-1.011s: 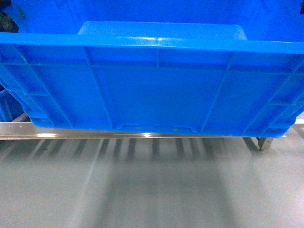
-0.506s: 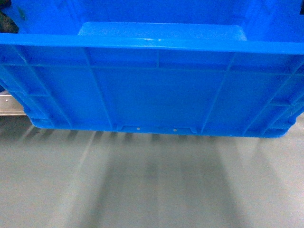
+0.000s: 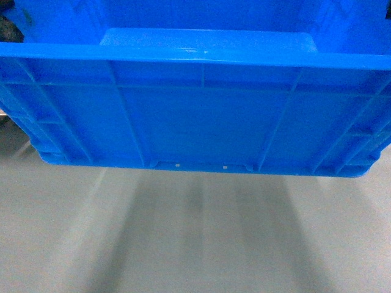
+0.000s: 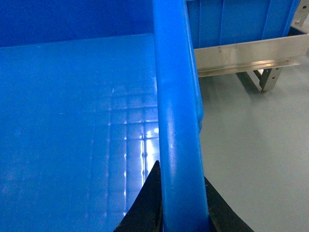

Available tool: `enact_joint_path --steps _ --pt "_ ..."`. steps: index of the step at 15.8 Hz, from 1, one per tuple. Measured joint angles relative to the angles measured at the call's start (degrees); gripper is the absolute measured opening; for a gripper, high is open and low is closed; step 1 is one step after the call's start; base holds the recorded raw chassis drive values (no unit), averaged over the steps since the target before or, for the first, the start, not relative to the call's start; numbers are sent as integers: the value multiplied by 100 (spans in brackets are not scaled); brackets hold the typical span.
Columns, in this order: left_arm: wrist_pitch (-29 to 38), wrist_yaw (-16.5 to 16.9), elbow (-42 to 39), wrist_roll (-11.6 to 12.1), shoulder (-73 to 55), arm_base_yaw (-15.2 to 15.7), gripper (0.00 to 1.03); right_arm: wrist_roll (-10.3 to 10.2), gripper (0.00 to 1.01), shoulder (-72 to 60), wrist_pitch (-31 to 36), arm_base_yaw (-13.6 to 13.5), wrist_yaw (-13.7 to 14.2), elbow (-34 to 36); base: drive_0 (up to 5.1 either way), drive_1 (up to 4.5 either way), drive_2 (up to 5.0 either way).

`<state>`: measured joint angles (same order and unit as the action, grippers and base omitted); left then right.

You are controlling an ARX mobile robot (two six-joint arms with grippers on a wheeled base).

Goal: Place box next to blue box on left shelf

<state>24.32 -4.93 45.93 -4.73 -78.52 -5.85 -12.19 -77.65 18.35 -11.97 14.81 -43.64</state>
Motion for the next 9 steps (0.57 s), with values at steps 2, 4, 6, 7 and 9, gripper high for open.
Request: enact_joint_path --steps 2,4,6,7,9 --pt "-22 -4 -9 0 -2 0 9 -2 8 0 -31 0 -2 7 0 0 0" --pt "28 -4 -9 0 -2 0 9 2 8 0 28 0 -2 7 0 0 0" --pt "20 -4 -9 0 -2 0 9 2 8 0 17 0 -2 7 0 0 0" --pt "22 -4 -9 0 -2 0 9 2 8 0 17 0 -2 7 0 0 0" --pt "22 -4 -9 0 -2 0 9 2 8 0 22 0 -2 7 0 0 0"
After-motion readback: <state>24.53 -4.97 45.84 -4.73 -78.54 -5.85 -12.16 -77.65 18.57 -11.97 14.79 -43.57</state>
